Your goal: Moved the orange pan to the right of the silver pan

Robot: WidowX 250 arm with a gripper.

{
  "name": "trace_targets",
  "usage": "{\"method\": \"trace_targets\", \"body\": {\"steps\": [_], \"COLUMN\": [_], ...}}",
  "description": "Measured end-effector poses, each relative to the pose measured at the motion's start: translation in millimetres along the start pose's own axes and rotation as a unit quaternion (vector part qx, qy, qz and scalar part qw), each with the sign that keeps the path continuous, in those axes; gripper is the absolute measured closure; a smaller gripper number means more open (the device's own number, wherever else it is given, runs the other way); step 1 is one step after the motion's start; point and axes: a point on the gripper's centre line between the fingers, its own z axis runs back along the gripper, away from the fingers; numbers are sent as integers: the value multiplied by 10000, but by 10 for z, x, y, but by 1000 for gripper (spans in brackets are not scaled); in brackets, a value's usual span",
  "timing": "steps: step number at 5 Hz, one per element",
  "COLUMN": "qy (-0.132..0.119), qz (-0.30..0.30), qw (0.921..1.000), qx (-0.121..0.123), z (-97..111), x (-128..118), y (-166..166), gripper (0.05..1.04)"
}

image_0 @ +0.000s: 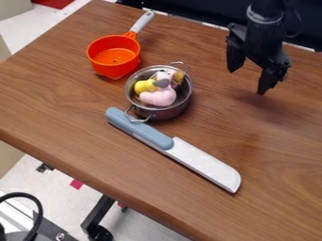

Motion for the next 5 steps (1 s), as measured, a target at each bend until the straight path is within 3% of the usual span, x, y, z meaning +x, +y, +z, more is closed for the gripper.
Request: {"method": "trace_targets", "body": {"steps": [1, 3, 4, 5], "qy": [224, 312, 515, 603], "qz": [25, 688, 1417, 2487], "qw": [9997, 9970, 9886, 9661], "qx": [-59, -188, -23, 349], "z": [-140, -17, 45, 99], "x": [-64, -25, -116, -235], "y": [-30, 224, 546, 912], "gripper": [85, 85, 85, 85]}}
